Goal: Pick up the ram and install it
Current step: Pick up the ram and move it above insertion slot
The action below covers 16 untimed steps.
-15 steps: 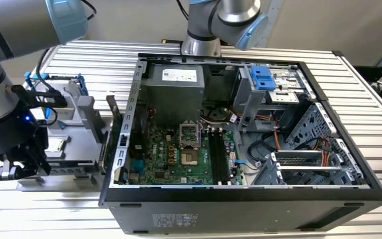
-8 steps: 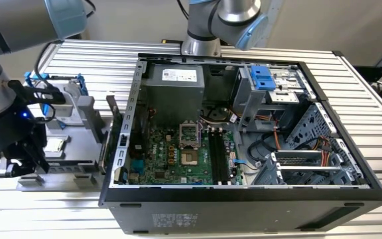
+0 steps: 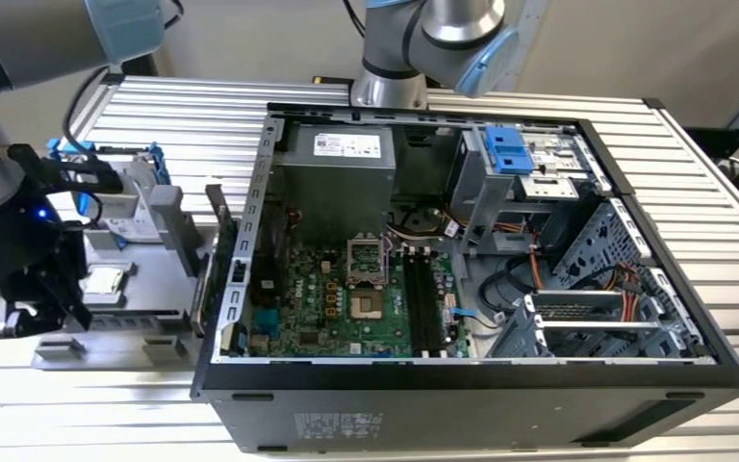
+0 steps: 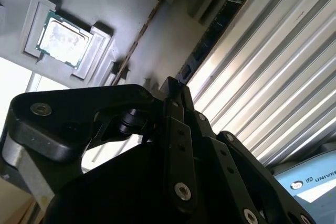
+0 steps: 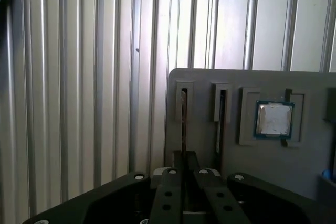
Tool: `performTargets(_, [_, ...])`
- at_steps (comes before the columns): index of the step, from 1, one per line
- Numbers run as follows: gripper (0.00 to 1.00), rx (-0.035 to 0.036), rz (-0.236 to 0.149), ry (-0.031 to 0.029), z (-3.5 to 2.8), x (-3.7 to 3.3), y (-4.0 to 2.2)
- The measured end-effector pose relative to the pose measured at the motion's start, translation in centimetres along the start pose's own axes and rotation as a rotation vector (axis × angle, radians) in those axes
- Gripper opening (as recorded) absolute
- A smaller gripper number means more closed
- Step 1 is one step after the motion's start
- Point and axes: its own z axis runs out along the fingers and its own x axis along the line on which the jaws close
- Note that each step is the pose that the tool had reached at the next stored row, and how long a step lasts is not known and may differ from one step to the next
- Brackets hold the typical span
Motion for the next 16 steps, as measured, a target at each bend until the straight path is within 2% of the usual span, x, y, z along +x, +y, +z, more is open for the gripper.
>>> performTargets(7, [0.00,0.0001,0.000,-0.0001,-1.13,0.06,0.00])
performTargets(16, [0.00,0.0001,0.000,-0.0001,-2.96,0.17,-0.01])
